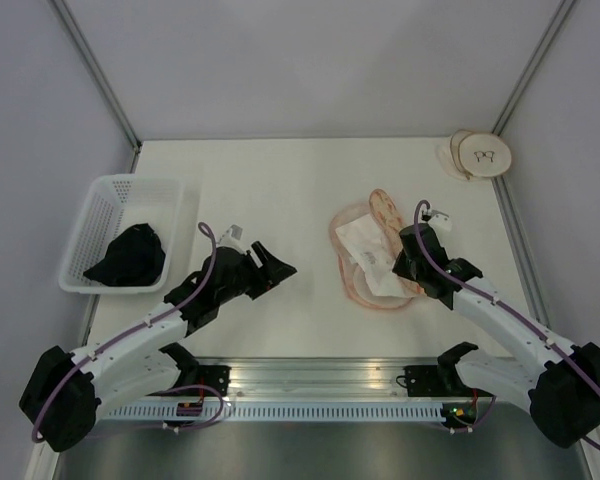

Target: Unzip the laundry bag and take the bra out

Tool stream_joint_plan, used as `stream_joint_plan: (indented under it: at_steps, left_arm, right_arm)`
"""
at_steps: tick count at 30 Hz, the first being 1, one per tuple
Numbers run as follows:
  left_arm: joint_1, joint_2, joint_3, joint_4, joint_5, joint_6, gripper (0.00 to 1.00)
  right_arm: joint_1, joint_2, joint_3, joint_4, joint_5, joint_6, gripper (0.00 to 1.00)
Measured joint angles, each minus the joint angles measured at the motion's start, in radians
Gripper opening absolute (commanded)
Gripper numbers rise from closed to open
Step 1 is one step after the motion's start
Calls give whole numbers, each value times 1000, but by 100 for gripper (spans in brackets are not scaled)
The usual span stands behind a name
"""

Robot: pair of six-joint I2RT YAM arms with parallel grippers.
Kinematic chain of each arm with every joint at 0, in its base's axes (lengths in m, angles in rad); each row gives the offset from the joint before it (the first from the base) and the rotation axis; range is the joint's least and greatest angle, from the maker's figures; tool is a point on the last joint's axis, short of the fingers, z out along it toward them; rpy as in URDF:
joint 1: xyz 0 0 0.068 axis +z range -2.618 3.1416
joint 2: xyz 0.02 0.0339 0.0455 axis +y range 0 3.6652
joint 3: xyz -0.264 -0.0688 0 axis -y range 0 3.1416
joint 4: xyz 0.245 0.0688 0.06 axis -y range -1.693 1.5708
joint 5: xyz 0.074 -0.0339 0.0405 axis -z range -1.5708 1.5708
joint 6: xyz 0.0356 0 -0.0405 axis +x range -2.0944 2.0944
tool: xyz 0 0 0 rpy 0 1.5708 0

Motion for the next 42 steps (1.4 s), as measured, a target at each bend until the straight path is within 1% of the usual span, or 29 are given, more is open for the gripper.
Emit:
stream_joint_plan:
  at_steps: [4,6,7,10,14,17,20,25,28,29,30,32,33,38,39,41,42]
  left_arm:
    - [-10,138,36,156,79,-50,75]
    - [-31,222,64,243,117,-86,75]
    - [-53,289,90,307,146,-109,75]
    - [-96,426,142,433,192,-156,75]
    - [-126,589,198,571,238,-218,75]
    - [-143,686,229,635,266,-262,74]
    - [-171,751,244,679,276,-301,74]
    - [-215,781,246,693,275,-337,74]
    - [-222,791,261,697,259,-344,71]
    - [-222,799,269,698,252,-344,69]
    - [-222,809,278,698,242,-345,64]
    - [-222,829,292,700,230,-347,59]
    - [-222,843,298,705,222,-348,54]
    - [-222,916,325,707,200,-348,45]
    - [-222,928,327,707,195,-349,37]
    - [-222,944,329,708,188,-352,29]
    - [-222,949,329,709,186,-352,21]
  right_arm:
    - [-2,-14,-16,60,-115,-19,0]
    - [-3,-26,-18,79,-152,-23,0]
    - [-3,-38,-18,94,-179,-24,0]
    - [-3,-63,-19,111,-206,-20,0]
    - [-8,-123,-27,120,-218,-2,0]
    - [-10,-156,-34,122,-224,13,0]
    - [-12,-168,-35,124,-233,23,0]
    - [-19,-170,-45,141,-269,28,0]
    - [-21,-177,-61,153,-296,34,0]
    - [-21,-179,-65,155,-302,35,0]
    - [-22,-182,-67,156,-310,37,0]
    - [-22,-190,-68,156,-318,39,0]
    - [-22,-195,-68,156,-322,39,0]
    - [-22,-235,-68,155,-346,41,0]
    - [-22,-241,-68,154,-349,41,0]
    - [-22,-246,-68,151,-354,41,1]
    - [-22,-246,-68,149,-355,41,0]
